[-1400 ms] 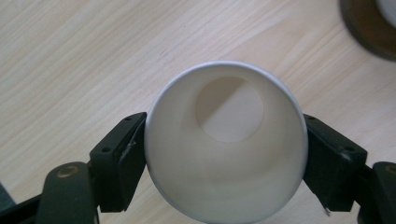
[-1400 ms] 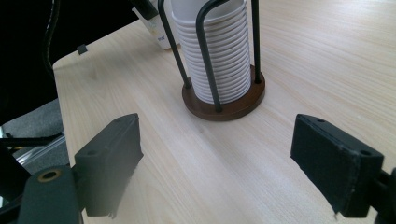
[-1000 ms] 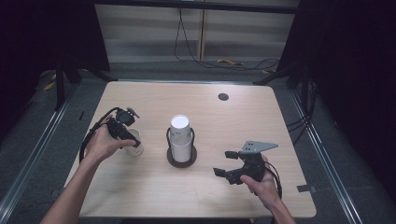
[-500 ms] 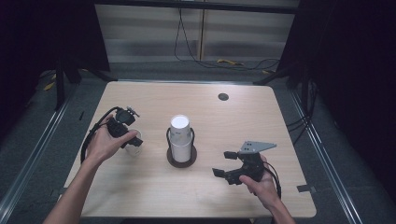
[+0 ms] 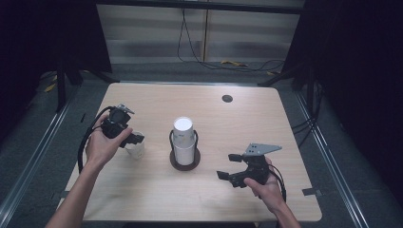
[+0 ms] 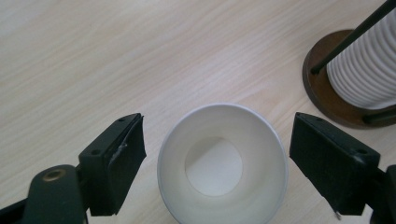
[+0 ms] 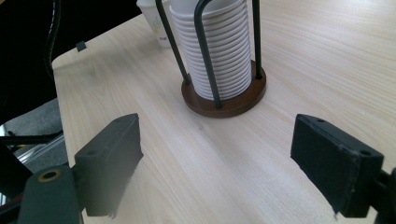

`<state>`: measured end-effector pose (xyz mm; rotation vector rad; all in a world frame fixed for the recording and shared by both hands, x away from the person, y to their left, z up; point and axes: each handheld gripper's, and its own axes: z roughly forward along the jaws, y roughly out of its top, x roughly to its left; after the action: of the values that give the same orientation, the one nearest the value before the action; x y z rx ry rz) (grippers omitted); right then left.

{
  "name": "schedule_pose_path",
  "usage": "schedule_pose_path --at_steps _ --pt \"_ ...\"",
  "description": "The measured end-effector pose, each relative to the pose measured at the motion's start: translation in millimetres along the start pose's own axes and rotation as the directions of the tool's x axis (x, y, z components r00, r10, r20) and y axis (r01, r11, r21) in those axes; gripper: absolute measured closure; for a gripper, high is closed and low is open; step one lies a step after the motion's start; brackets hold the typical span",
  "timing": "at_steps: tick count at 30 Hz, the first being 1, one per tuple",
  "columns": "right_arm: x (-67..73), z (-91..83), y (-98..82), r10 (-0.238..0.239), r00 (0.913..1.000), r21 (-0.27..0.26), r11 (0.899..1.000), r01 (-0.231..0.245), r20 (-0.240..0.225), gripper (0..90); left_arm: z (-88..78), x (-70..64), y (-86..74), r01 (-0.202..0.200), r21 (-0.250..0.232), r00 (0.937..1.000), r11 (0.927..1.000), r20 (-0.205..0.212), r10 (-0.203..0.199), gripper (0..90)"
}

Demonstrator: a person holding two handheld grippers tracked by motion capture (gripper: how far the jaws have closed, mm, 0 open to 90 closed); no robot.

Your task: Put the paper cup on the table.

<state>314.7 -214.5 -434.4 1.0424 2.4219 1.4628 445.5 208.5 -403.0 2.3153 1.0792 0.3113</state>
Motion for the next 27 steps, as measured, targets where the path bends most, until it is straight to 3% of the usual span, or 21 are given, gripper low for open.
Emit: schedule_pose_path --at_steps 4,7,11,19,27 --pt "-0.1 -0.2 0.0 -0.004 1.0 -0.002 1.0 0.004 0.001 15.7 -6.0 2.3 -3.6 0.021 -0.065 0.9997 0.9976 0.011 -0.02 18.7" --pt "-0.5 -1.0 0.3 0.004 1.0 -0.004 1.0 -0.004 0.004 15.7 -9.1 3.5 -6.5 0.058 -0.13 0.998 0.9898 0.031 -0.054 18.7" --pt "-1.5 -2.1 0.0 0.005 1.0 -0.007 1.0 -0.005 0.008 15.7 -15.4 0.1 -8.0 0.054 -0.174 0.9983 0.9832 0.03 -0.05 18.7" --pt "-2.0 -1.4 -0.8 0.009 0.9999 -0.005 1.0 -0.009 0.013 15.8 -31.6 -6.0 -13.3 0.075 -0.313 0.9963 0.9469 0.063 -0.058 18.8" --pt "-3.0 -3.2 -1.5 0.016 0.9994 -0.01 1.0 -0.015 0.03 16.1 -43.9 -24.5 -23.5 0.031 -0.388 0.9976 0.9213 0.07 -0.004 18.8"
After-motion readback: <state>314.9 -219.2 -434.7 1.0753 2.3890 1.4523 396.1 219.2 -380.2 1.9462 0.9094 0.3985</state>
